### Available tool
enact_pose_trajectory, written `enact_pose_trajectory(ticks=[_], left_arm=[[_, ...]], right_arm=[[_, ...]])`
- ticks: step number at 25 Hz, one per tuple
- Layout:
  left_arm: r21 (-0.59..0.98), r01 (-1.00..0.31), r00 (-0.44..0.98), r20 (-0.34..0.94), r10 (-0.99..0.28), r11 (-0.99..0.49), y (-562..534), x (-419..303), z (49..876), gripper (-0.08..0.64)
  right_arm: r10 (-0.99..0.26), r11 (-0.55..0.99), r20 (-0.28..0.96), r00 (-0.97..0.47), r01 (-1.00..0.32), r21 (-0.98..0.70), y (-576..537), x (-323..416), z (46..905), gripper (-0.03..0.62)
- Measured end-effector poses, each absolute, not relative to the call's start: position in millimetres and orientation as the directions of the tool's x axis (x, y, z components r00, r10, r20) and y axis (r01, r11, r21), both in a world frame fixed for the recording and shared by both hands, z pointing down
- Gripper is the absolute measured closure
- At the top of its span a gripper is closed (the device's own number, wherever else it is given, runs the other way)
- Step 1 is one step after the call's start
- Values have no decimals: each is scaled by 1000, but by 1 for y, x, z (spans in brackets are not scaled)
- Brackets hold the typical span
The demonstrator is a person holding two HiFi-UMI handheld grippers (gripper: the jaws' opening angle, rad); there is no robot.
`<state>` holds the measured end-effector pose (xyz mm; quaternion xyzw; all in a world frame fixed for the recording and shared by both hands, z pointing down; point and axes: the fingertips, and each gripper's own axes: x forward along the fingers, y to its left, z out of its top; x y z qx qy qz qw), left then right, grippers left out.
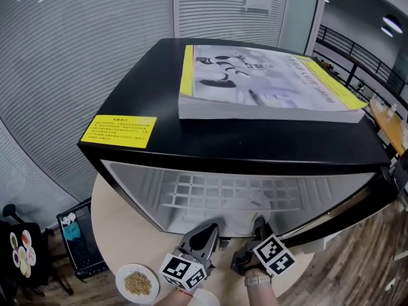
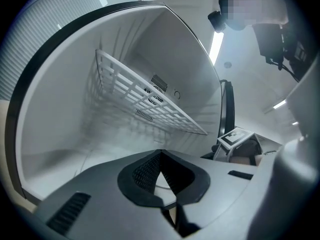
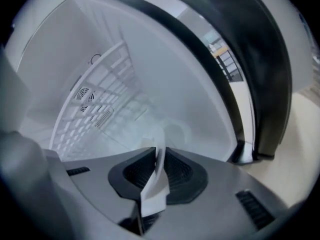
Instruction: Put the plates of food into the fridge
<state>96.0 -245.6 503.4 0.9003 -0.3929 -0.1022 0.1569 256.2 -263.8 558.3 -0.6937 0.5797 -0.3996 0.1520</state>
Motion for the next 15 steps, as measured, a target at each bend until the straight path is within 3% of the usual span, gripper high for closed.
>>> enact_pose_trajectory(ticks=[8,15], left_arm=[[376,-667,671,-71,-738,-643,-248,98,503,554],[384,-677,662,-56,-748,-628,-255,97,510,554]], right_arm=[[-918,-238,395,39,-850,-469,-275,263,557,526],[-894,-261,443,62,-876,-406,-270,268,567,500]])
